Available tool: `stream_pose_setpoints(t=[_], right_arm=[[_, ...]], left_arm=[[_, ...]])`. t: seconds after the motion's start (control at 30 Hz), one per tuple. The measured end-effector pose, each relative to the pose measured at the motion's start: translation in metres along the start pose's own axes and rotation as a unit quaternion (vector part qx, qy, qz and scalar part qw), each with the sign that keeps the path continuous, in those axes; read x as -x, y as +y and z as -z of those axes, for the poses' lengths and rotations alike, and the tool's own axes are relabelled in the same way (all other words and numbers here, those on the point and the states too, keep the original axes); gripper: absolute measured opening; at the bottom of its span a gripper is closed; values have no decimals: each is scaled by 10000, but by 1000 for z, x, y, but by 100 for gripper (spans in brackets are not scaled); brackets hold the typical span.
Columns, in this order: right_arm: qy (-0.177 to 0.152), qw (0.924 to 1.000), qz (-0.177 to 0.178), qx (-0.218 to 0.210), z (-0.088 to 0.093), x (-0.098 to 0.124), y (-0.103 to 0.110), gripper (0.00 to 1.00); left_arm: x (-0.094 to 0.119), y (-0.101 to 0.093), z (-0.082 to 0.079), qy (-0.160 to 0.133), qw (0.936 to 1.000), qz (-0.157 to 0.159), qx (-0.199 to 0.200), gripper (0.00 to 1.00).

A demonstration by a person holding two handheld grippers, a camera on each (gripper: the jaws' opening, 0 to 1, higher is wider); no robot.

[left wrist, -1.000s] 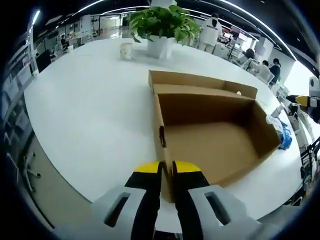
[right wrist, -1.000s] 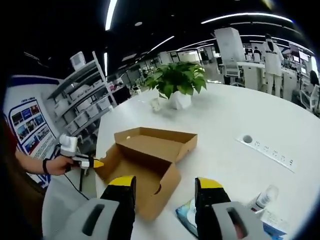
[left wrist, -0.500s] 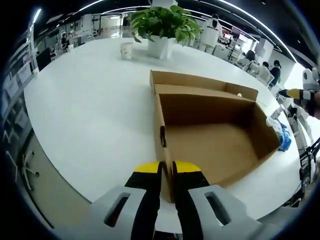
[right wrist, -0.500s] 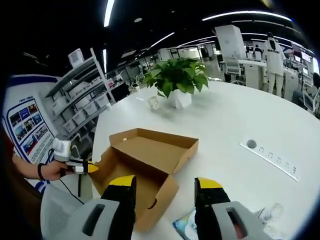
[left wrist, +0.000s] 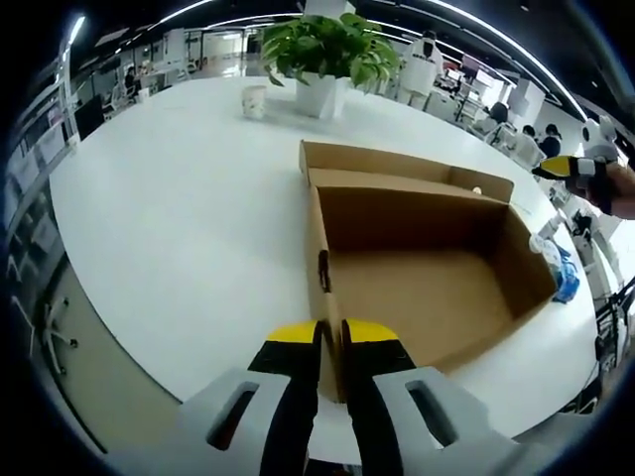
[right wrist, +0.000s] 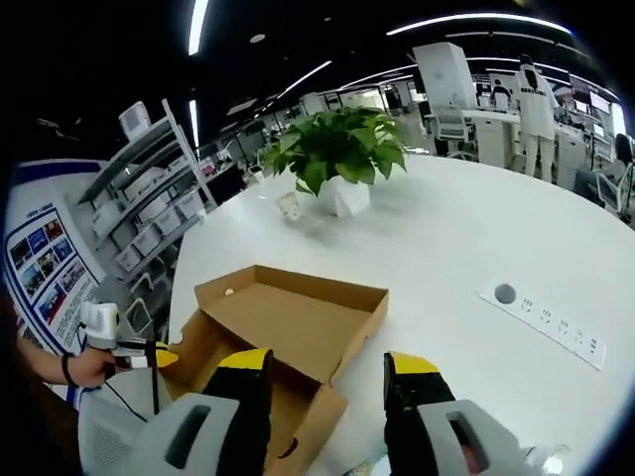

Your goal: Operate the shoe box by opening the lid, removing the specified soft item, and placing it in the target area until the item is outside and the box remains undamaged.

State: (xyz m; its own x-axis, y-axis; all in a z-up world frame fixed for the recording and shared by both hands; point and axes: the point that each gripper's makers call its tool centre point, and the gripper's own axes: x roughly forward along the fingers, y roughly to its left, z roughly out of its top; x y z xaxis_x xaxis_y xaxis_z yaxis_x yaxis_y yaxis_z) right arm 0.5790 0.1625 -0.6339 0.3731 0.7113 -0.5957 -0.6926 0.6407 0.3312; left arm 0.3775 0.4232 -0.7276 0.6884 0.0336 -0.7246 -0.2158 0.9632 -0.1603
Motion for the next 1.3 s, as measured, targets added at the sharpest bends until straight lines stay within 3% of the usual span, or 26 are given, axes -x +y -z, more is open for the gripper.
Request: stream_pose_setpoints(t=[0.37, 0.5, 0.87, 1.3], right_arm=[[261, 9995, 177, -102, -10, -42, -12, 41], [284, 9980, 381, -407, -12, -57, -21, 40], [661, 9953, 545, -459, 0, -95, -26, 39], [1130, 9879, 982, -410, 12, -128, -64, 29]], left_arm=[[0, -1, 0, -12, 10000, -7, 63, 7], [0, 0, 0, -20, 9999, -55, 86, 6], [0, 0, 0, -35, 9999, -76, 130, 6], [0, 1, -1, -54, 9998, -107, 160, 6]])
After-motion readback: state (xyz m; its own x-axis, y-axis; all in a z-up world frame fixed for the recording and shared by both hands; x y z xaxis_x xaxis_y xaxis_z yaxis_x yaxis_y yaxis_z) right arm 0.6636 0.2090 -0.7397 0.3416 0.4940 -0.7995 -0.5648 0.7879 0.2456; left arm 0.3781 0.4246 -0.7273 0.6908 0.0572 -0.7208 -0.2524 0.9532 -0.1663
